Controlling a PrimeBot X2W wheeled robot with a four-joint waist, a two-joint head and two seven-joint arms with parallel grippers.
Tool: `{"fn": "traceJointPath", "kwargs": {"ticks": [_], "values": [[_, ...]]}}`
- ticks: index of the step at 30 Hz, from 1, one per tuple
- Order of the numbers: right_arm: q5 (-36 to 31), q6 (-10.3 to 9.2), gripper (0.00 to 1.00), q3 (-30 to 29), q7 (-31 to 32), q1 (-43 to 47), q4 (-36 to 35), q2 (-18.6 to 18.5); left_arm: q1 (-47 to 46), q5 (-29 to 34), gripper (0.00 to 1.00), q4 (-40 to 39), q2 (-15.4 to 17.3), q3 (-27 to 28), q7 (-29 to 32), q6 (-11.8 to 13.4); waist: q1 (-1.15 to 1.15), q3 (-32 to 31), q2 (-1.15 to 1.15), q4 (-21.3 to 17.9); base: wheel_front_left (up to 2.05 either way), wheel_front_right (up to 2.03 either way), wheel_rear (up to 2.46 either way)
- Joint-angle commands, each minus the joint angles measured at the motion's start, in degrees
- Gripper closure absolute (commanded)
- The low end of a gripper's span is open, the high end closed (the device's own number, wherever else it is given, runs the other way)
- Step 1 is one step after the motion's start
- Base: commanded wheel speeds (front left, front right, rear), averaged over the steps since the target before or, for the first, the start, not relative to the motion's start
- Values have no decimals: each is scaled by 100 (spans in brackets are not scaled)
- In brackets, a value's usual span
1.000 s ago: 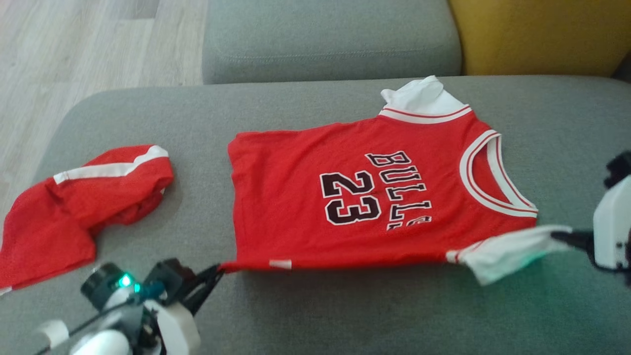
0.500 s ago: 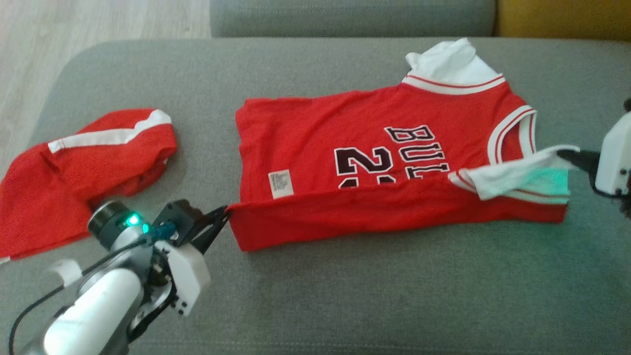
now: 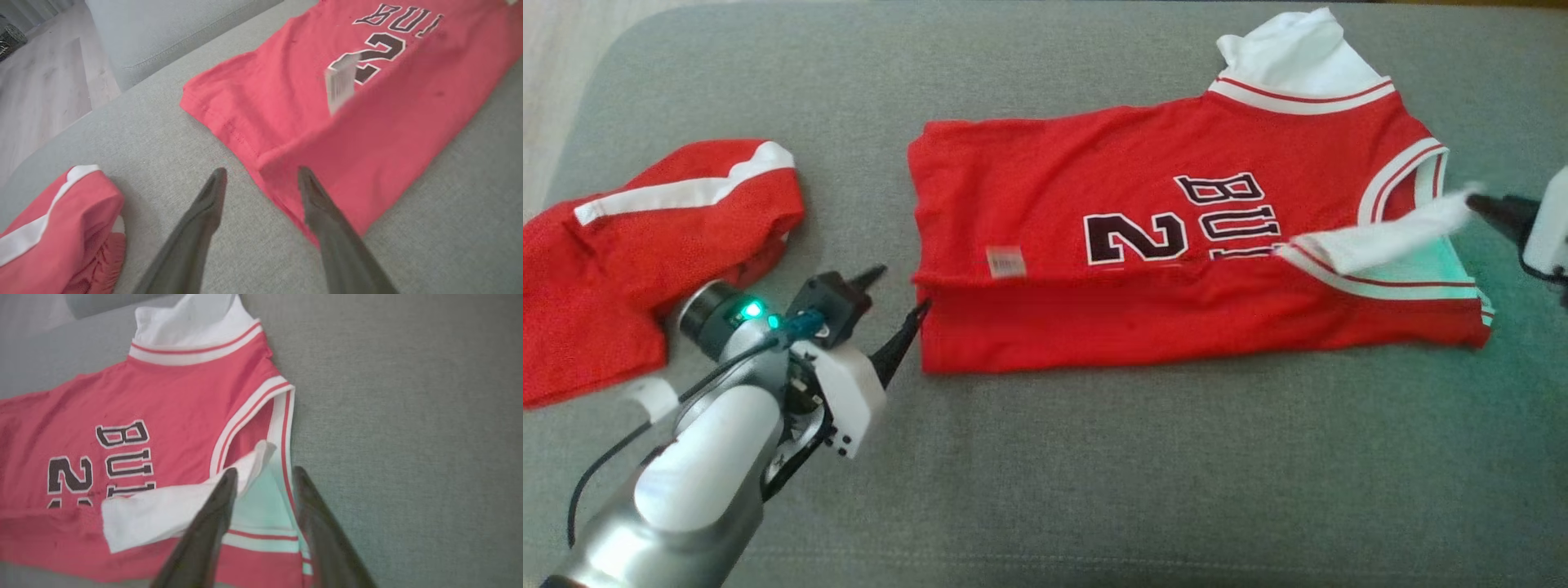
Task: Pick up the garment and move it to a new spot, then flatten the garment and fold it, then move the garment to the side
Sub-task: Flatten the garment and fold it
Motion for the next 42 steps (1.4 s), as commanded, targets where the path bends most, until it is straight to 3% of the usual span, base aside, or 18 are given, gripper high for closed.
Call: {"fn": "traceJointPath", "kwargs": {"ticks": [1,10,18,24,28,38,42], "values": [[-55,-4,0,-37,-121,-192,-170,-26,-320,16,0,-100,138,256,-89,60,0,19,0,-32,0,0,0],[-313,-4,0,-220,-2127,-229,-21,412,-197,-466,0,197,-418,1046,-1070,999,0,-145,0,-230,0,0,0],[-407,-4,0,-53,-4023,532,-695,677,518,-988,0,-610,-1021,2189,-1307,1577,0,-524,0,-460,0,0,0],[-1202,-4,0,-173,-5331,1352,-1058,963,1291,-671,0,-1292,-1499,2773,-1310,1624,0,-771,0,-578,0,0,0],[-1847,-4,0,-501,-5857,1935,-1255,1286,1794,-417,0,-1436,-1798,3001,-1310,1550,0,-895,0,-618,0,0,0],[-2906,-4,0,-1201,-6167,3037,-2163,2261,2479,-8,0,-1277,-2106,3373,-1311,1431,0,-1035,0,-768,0,0,0],[-3028,-4,0,-1277,-6175,3183,-2322,2384,2490,94,0,-1187,-2124,3377,-1311,1380,0,-1033,0,-808,0,0,0]]}}
